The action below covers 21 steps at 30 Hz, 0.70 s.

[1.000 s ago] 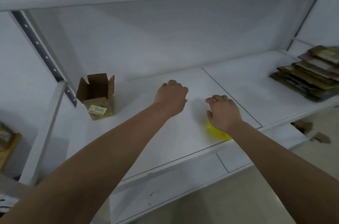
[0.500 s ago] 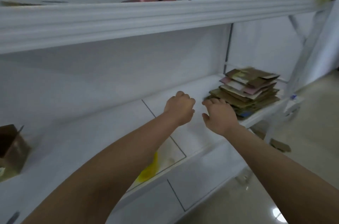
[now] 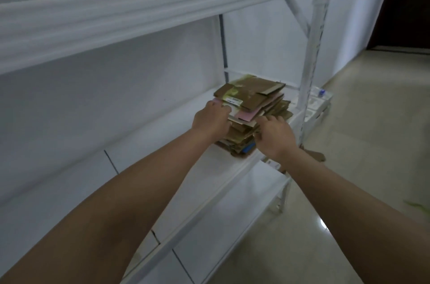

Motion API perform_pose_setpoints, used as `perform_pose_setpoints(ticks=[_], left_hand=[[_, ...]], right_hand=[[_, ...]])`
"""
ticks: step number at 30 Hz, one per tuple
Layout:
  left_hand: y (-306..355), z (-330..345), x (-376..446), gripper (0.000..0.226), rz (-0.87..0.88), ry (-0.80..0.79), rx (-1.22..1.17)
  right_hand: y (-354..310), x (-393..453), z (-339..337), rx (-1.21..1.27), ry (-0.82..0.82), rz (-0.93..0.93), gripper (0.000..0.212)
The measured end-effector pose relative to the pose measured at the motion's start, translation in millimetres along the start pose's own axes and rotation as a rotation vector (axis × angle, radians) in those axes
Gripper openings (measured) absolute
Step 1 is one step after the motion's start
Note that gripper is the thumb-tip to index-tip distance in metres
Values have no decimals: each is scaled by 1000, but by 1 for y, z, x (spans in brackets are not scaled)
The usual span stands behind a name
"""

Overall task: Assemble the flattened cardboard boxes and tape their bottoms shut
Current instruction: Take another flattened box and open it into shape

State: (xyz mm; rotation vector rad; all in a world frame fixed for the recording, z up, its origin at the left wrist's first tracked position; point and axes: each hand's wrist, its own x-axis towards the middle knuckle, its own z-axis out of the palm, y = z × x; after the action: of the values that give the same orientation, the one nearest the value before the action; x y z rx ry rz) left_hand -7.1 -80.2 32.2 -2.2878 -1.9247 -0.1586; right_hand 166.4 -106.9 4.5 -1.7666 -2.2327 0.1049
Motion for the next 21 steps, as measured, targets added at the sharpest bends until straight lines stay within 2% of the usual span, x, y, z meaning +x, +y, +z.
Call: perform_pose_setpoints(ticks=[5, 12, 17, 21], left_hand=[[2, 16, 38, 61, 28, -31, -2], [-12, 39, 96, 58, 85, 1, 29], [-14, 56, 125, 87, 154, 5, 108], [-16, 61, 139, 95, 184, -49, 109]], right_hand=[[17, 28, 5, 2, -46, 53, 45], [17, 64, 16, 20, -25, 89, 45], [18, 80, 23, 28, -32, 88, 47], [21, 85, 28, 25, -48, 84, 54]])
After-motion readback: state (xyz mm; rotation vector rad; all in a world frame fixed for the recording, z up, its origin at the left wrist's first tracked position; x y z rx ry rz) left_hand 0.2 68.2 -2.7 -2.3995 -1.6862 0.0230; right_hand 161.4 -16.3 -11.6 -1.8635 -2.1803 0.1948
